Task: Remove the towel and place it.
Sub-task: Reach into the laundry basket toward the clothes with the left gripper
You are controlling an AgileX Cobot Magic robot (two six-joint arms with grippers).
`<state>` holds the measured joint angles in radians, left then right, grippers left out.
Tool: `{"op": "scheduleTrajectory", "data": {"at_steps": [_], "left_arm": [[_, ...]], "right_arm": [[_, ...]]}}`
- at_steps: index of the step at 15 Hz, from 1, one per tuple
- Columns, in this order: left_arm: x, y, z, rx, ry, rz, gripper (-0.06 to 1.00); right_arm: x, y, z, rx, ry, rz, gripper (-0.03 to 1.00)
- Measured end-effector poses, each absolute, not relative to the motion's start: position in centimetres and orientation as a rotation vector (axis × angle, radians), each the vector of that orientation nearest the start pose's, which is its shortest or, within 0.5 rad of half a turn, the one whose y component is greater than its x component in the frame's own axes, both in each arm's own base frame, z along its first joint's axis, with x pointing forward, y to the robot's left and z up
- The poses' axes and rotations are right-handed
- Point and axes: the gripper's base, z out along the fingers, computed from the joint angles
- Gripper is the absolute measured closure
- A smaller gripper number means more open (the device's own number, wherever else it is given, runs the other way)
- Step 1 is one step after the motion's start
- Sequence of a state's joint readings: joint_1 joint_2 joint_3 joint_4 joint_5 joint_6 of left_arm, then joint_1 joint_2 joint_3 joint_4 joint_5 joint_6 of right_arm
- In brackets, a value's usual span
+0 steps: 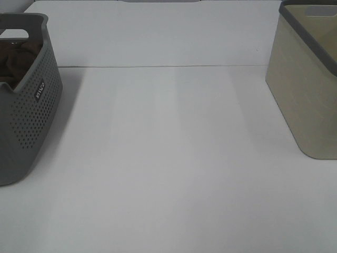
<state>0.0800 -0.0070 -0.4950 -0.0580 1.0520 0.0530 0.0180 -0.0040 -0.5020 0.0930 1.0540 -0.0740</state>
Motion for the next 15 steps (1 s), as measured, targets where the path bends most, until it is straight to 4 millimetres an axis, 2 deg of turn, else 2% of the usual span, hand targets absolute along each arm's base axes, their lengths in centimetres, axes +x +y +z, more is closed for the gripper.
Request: {"op": "scheduleTrajectory", "data": {"at_steps": [11,13,14,15], "left_arm": [[-0.4,-0.4,27.7,0.013,2.036,0.046,-0.05],[-0.1,-0.4,29.2,0.085,2.078,0.085,-0.05],[0.8,-0.4,32.4,0.118,2.145,0.089,-0.05],[1.3,-0.4,33.1,0.125,2.165,0.086,-0.05]], "right_arm": [[-0.6,0.7,27.9,-0.098,2.027,0.076,-0.01],[-0.6,0.7,27.9,-0.098,2.027,0.076,-0.01],[-0.6,0.7,27.9,-0.098,2.027,0.076,-0.01],[-0.6,0.7,27.9,-0.098,2.027,0.076,-0.01]]}}
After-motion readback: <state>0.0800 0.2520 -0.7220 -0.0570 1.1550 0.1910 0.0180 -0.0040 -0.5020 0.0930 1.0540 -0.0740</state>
